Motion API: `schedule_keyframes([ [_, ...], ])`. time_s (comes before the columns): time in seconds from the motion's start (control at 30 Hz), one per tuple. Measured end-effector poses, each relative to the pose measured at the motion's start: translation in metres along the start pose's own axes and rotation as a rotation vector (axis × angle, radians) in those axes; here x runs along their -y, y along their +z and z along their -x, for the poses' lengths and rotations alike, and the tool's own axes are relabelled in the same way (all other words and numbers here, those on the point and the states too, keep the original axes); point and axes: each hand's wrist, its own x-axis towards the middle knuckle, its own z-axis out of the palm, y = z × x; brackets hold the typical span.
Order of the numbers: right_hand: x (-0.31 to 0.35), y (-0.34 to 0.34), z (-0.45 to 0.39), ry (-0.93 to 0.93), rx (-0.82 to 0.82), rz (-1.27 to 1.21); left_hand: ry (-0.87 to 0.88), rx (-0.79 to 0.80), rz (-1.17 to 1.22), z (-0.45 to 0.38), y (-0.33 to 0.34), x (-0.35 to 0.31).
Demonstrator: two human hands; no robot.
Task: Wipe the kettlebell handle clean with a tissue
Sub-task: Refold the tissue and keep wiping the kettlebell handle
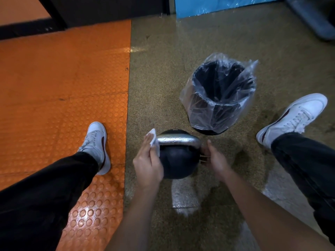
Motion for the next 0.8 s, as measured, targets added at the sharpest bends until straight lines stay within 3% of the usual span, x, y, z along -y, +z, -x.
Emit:
schedule_keyframes([
  [0.1, -0.003, 0.002, 0.000, -0.008, -0.015, 0.009, -0.062, -0.024, -0.023, -0.006, -0.001, 0.011],
  [0.27, -0.001, 0.003, 0.001, 0.000, 0.001, -0.001, 0.051, 0.018, -0.004, -0.003, 0.013, -0.012],
  [0.43, -0.004, 0.001, 0.000, -0.013, 0.010, 0.029, -0.015, -0.051, -0.011, 0.006, 0.002, 0.003],
  [0.6, -0.001, 0.002, 0.002, -0.018, -0.001, 0.003, 0.078, -0.014, -0.003, 0.000, 0.009, -0.011],
  [0.8, -0.003, 0.002, 0.003, -0.015, -0.007, 0.034, -0.050, -0.080, -0.007, 0.000, 0.001, 0.010],
])
